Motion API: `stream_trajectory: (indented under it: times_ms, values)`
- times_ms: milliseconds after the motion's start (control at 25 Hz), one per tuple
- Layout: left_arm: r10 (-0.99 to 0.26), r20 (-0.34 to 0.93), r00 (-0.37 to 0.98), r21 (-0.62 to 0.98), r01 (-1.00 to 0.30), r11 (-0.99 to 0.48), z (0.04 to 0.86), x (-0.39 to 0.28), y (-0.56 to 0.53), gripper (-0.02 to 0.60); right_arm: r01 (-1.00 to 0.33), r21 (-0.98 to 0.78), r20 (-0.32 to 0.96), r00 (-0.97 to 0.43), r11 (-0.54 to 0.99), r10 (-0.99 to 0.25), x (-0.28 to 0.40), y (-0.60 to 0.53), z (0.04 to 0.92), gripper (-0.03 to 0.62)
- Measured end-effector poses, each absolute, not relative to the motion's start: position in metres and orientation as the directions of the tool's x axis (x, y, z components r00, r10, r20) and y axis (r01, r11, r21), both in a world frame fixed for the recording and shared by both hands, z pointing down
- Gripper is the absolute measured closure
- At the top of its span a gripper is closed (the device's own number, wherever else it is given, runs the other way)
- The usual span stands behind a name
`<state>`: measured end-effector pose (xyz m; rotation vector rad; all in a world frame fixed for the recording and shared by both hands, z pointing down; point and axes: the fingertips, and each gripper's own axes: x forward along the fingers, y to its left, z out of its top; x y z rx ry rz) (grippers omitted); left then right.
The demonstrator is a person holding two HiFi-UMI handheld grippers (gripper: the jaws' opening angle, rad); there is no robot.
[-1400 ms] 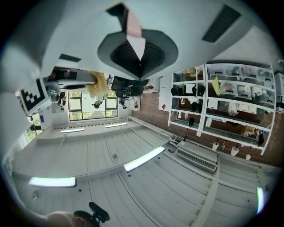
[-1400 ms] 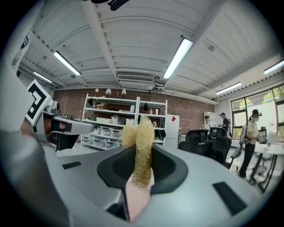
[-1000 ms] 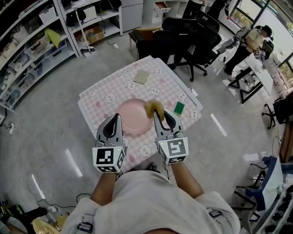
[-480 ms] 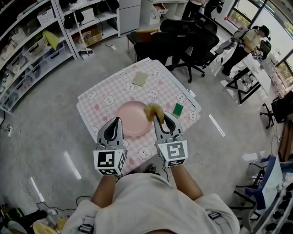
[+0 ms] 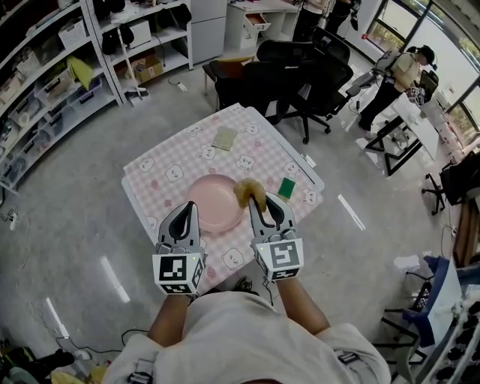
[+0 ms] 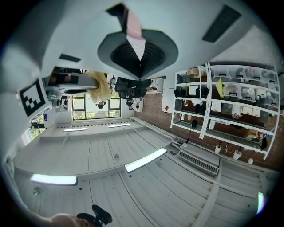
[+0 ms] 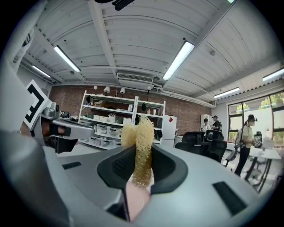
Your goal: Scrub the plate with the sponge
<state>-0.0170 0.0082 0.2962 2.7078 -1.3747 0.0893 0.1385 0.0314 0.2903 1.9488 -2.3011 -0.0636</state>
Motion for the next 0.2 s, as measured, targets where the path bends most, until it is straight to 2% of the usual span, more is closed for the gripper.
stream_trajectory:
  times_ms: [200]
  values:
    - [-0.806, 0.092, 0.584, 0.071, -0.812, -0.58, 0.2949, -0.0172, 0.0047, 0.571, -0.979, 0.117, 0.068, -0.159, 0.166, -0.985, 0.1415, 0.0302, 0.2894, 0.516]
